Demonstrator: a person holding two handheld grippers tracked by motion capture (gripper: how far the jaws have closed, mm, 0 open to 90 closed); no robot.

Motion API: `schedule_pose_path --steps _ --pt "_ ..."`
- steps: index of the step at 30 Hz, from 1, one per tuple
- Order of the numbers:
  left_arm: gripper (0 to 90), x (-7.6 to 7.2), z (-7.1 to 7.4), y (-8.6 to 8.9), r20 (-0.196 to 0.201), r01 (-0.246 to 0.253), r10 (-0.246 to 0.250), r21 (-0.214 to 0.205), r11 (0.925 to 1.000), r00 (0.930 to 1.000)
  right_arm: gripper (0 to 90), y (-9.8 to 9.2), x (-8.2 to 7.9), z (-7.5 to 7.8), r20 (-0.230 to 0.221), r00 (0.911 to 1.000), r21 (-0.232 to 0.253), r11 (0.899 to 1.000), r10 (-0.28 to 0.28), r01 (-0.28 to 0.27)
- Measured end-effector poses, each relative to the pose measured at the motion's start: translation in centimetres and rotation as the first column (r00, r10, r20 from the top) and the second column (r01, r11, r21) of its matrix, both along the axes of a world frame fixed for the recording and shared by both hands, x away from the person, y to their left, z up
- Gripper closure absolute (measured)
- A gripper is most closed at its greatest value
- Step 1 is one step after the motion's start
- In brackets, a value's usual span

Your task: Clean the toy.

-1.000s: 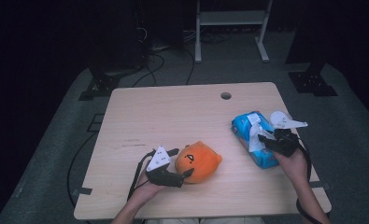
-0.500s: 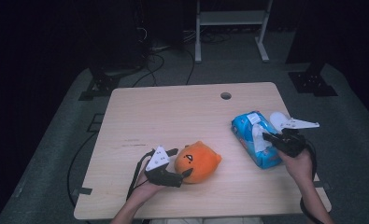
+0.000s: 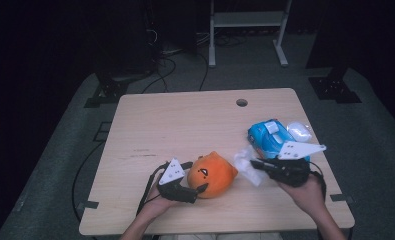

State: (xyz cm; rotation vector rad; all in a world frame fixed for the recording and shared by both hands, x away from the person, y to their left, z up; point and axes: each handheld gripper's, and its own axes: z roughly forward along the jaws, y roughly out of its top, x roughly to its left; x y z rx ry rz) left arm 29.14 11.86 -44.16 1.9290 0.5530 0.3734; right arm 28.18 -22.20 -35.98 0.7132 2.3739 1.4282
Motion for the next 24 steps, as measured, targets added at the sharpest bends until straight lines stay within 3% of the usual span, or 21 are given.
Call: schedule_pose_path --steps 3,4,6,10,12,16,20,24 --pt "13.0 0.0 0.0 0.1 0.000 0.002 -0.002 -0.002 1.0000 1.0000 86.9 2.8 -0.3 -0.3 -0.045 0.9916 -0.006 0.993 0.121 -0.122" --pt "14.0 0.0 0.0 0.2 0.000 0.005 -0.005 -0.003 1.0000 1.0000 86.9 3.5 -0.2 -0.5 -0.067 0.9852 0.003 0.987 0.158 -0.158" --pt "14.8 0.0 0.0 0.2 0.001 0.011 -0.011 -0.004 0.9999 0.9999 86.8 4.5 0.1 -1.2 -0.098 0.9757 0.002 0.980 0.196 -0.197" --pt "21.1 -0.1 -0.2 0.0 0.005 0.036 -0.036 0.003 0.9994 0.9993 80.7 5.8 1.5 -3.0 -0.102 0.9826 -0.062 0.985 0.155 -0.162" --pt "22.0 -0.1 -0.2 0.0 0.005 0.035 -0.035 0.006 0.9994 0.9994 74.6 6.5 2.1 -3.7 -0.061 0.9916 -0.107 0.987 0.114 -0.120" --pt "24.5 0.0 -0.2 0.1 -0.003 0.040 -0.040 0.005 0.9992 0.9992 62.0 7.5 2.8 -4.3 -0.032 0.9930 -0.086 0.989 0.114 -0.117" --pt "29.0 0.2 -0.2 0.0 -0.004 0.075 -0.074 0.018 0.9971 0.9972 54.5 8.7 3.3 -4.5 -0.014 0.9923 -0.098 0.987 0.123 -0.124" --pt "31.1 0.2 -0.4 -0.1 -0.008 0.089 -0.088 0.029 0.9957 0.9961 54.4 9.2 3.8 -5.3 -0.028 0.9924 -0.070 0.990 0.120 -0.121"
